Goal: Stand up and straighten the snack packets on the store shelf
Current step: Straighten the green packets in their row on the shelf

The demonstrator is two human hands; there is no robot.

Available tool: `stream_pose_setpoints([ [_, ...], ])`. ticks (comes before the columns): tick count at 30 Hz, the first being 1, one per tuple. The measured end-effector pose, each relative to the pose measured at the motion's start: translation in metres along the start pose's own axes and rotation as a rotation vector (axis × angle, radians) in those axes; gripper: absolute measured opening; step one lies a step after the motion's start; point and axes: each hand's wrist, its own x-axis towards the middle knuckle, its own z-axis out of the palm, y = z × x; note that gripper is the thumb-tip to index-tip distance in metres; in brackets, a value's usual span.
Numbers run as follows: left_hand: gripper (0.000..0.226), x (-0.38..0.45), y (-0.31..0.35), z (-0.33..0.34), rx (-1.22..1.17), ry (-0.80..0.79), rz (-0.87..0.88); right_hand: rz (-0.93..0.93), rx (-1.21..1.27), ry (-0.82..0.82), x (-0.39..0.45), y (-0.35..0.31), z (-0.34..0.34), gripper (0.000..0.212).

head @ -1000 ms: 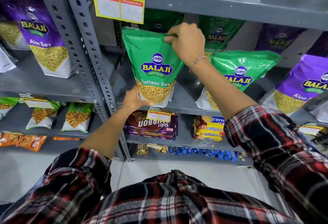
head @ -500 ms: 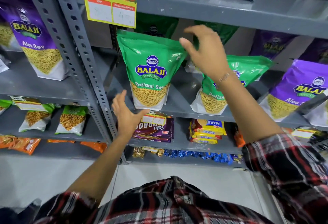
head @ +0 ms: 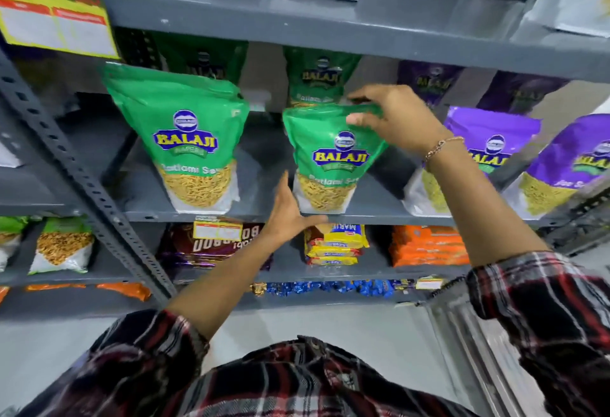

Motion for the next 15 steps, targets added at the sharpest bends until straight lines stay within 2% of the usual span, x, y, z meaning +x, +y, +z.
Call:
stream_pose_setpoints([
  [2, 0.122, 0.009, 0.000, 0.004, -0.044, 0.010, -0.022, -0.009, -0.048, -0.007, 0.002, 0.002, 0.006, 0.040],
  [5, 0.081, 0.012, -0.007, 0.013, 0.060, 0.032, -0.031, -0.005, -0.147, 0.126, 0.008, 0.006, 0.015, 0.029],
  [7, 0.060, 0.011, -0.011, 0.017, 0.129, 0.081, -0.019, 0.035, -0.120, 0.210, 0.012, 0.008, 0.013, 0.029],
  [9, 0.053, 0.011, -0.014, 0.019, 0.160, 0.116, -0.014, 0.056, -0.047, 0.234, 0.016, 0.011, 0.013, 0.028],
  [15, 0.056, 0.014, -0.018, 0.024, 0.164, 0.156, -0.032, 0.002, -0.026, 0.254, 0.023, 0.009, 0.014, 0.024],
])
